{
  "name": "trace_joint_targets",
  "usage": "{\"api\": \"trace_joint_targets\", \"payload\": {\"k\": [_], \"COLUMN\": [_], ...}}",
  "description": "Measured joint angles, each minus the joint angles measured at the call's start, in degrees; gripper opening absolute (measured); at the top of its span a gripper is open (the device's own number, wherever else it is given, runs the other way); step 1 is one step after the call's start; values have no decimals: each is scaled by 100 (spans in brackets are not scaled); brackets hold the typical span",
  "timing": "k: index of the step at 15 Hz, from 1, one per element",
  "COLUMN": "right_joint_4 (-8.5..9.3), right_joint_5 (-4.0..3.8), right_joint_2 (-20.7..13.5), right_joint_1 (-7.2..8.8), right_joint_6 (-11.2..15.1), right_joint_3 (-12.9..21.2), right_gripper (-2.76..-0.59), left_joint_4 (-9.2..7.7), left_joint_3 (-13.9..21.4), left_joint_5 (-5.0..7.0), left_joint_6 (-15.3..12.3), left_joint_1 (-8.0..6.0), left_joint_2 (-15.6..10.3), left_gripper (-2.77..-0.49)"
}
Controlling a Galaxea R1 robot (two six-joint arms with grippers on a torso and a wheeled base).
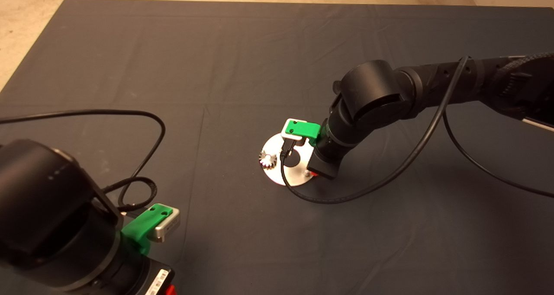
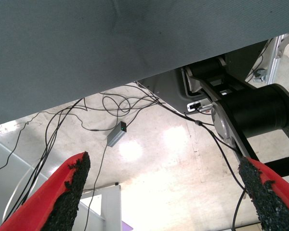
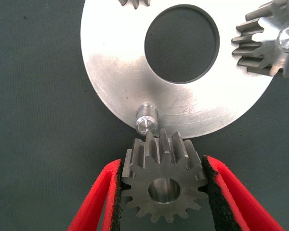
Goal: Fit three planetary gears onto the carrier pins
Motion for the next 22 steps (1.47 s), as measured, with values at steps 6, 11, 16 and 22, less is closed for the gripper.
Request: {"api": "trace_joint_targets", "payload": {"k": [6, 11, 16, 22], "right_joint_4": [74, 84, 90, 95], "right_joint_5": [0, -4, -2, 0], "right_joint_2": [49, 171, 345, 394], "right_joint_1": [-2, -2, -2, -5], "right_joint_6": [0, -5, -16, -18], "right_joint_3": [-73, -122, -239, -339], "right_gripper": [-233, -233, -233, -233], "left_joint_4": [0, 0, 0, 0], "left_joint_3": [0, 0, 0, 0], "left_joint_5": [2, 0, 2, 0], "left_joint_6": [0, 2, 3, 3], "left_joint_1": [0, 0, 0, 0], "left_joint_2": [-1, -1, 0, 2], "left_gripper": [-107, -107, -107, -107]}}
